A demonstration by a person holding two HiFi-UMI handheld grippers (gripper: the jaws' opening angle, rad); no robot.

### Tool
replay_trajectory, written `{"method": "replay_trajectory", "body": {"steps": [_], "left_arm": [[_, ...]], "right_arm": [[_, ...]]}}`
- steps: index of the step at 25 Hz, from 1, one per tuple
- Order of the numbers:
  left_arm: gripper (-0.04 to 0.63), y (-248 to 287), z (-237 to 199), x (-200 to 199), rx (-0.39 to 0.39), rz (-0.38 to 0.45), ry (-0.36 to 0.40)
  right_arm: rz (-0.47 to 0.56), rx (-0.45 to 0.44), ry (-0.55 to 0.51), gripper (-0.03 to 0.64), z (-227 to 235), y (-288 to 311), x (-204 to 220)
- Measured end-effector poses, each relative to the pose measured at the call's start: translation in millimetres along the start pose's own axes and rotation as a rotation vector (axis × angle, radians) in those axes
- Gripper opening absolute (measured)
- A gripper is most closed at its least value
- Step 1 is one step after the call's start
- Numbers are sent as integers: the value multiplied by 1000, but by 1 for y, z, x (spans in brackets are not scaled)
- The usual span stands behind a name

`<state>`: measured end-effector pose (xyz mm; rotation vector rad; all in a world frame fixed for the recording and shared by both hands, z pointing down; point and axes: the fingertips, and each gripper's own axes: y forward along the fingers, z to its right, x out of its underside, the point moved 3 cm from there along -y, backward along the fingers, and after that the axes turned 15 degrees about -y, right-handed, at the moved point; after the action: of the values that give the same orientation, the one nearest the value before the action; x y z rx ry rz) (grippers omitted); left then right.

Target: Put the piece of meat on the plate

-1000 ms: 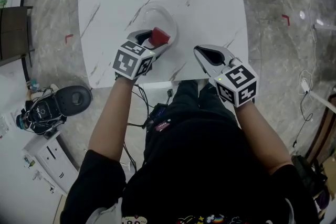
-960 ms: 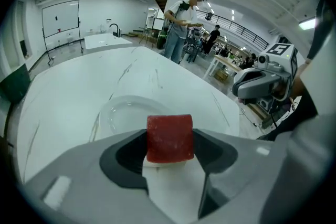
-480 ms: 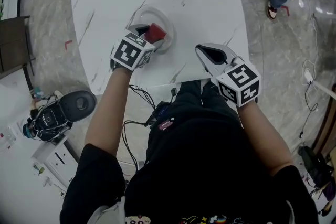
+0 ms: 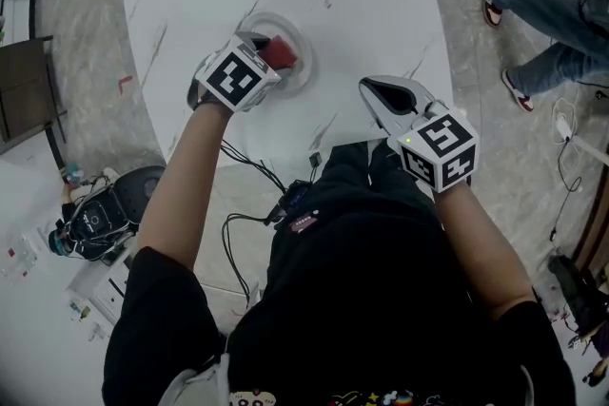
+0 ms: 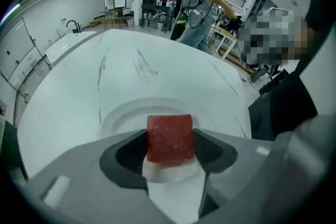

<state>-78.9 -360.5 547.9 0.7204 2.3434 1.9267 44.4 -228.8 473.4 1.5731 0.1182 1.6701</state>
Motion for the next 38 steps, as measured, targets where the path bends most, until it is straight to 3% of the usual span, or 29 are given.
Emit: {"method": "replay_trajectory", "body": {"steps": [21, 38], "left_arm": [[383, 5, -1, -10, -14, -32, 119], [397, 6, 0, -1, -49, 10, 120]], "right_arm": [[2, 1, 15, 20, 2, -1, 3], [-11, 12, 4, 21, 2, -5, 8]]}}
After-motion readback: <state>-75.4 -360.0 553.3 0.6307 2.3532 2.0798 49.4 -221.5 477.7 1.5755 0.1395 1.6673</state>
